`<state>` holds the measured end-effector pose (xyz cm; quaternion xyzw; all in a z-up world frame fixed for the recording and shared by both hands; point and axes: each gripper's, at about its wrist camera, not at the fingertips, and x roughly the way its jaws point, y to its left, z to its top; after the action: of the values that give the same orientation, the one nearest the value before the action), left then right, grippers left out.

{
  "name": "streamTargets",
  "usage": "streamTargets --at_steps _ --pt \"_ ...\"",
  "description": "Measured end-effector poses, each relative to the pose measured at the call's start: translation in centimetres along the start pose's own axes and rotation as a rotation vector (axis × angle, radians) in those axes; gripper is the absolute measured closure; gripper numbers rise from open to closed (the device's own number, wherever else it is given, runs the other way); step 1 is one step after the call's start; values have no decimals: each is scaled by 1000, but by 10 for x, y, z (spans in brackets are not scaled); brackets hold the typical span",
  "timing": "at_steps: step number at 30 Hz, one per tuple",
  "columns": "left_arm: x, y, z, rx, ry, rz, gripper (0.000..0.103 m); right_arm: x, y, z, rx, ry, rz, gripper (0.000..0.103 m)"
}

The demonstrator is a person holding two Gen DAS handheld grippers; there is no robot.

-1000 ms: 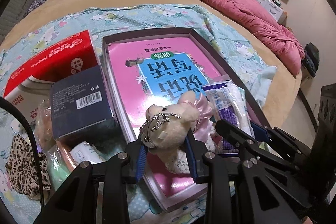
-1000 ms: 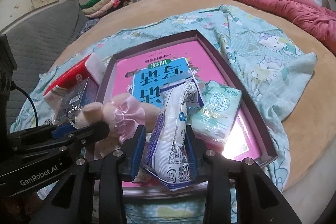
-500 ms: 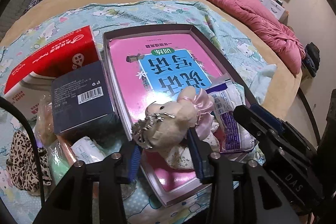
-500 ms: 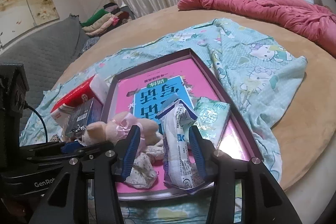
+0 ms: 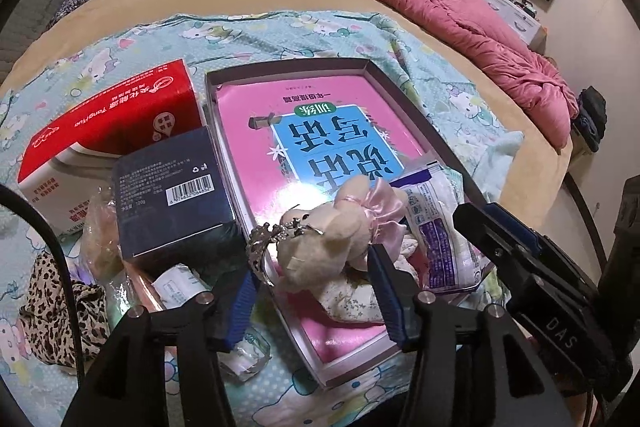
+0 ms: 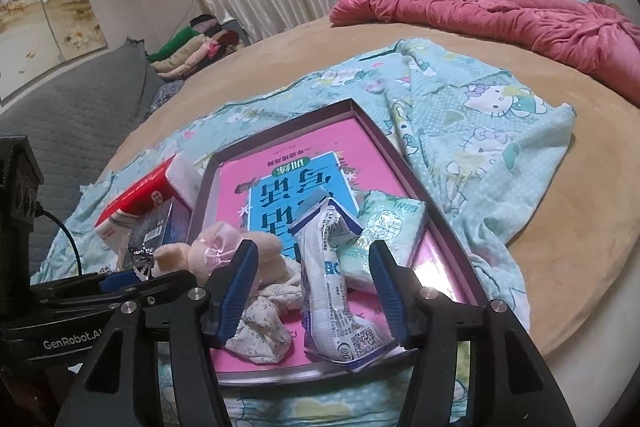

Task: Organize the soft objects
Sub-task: 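Lower the bunny onto the book with the left tool while the right tool releases the wipes packet, then withdraw both open tools from the tray back toward the pile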

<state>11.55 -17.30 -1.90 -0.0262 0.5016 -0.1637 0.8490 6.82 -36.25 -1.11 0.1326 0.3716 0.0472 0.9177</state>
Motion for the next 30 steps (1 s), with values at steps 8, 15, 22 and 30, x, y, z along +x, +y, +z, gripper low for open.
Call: streamTargets --at_steps 8,15,22,30 --pt "-10 -1 -2 17 -26 -11 41 -6 -2 1 4 -27 -16 36" --pt "-16 1 -1 10 -35 -3 39 -12 0 1 -7 -42 -36 30" --pt "-27 3 -2 13 -59 -9 36 -20 4 1 -32 -69 -65 29" --pt "-41 9 -4 13 -87 -18 33 -28 10 0 -54 -87 -100 27"
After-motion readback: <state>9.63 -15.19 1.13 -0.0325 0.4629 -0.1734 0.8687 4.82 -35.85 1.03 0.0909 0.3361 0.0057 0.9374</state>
